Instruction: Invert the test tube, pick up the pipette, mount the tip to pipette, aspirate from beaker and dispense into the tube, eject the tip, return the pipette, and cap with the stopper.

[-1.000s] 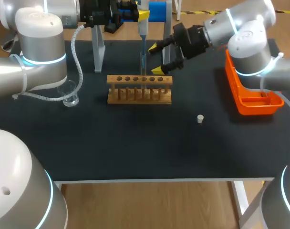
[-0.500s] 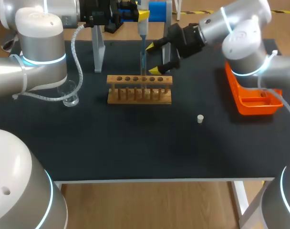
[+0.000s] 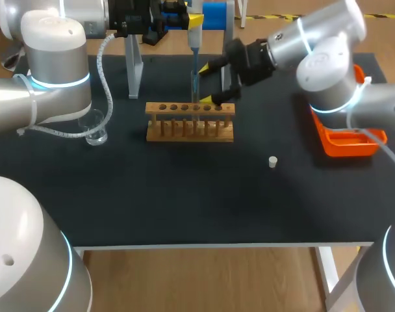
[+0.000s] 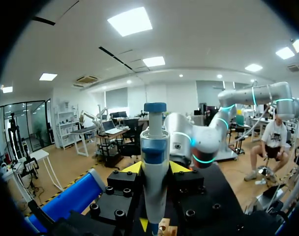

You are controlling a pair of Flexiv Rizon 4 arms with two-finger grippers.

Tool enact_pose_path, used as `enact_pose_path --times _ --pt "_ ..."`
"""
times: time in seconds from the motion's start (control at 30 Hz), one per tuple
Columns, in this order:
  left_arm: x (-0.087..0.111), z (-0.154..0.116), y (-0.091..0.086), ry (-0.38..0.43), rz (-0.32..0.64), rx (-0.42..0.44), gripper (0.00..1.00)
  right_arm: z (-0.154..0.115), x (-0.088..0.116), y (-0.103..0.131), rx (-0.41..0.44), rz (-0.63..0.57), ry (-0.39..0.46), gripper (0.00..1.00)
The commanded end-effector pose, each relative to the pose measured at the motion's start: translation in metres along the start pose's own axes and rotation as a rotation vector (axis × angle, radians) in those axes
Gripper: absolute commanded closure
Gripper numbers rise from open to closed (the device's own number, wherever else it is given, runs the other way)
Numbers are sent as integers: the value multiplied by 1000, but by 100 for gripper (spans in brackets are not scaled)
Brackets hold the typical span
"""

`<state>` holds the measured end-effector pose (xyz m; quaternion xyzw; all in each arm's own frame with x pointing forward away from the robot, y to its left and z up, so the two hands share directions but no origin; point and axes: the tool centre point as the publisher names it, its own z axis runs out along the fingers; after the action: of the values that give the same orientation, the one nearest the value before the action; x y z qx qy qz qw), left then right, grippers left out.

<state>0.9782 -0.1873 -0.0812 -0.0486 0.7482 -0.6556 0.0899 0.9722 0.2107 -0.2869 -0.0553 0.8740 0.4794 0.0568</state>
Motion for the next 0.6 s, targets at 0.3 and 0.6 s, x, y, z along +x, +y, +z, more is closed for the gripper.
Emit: enact_pose_path --times 0.3,0.6 --pt "-1 1 -1 0 -1 -2 100 11 -5 -3 7 11 -5 0" --pt "-1 1 -1 0 -1 -2 100 14 -9 -1 8 13 -9 0"
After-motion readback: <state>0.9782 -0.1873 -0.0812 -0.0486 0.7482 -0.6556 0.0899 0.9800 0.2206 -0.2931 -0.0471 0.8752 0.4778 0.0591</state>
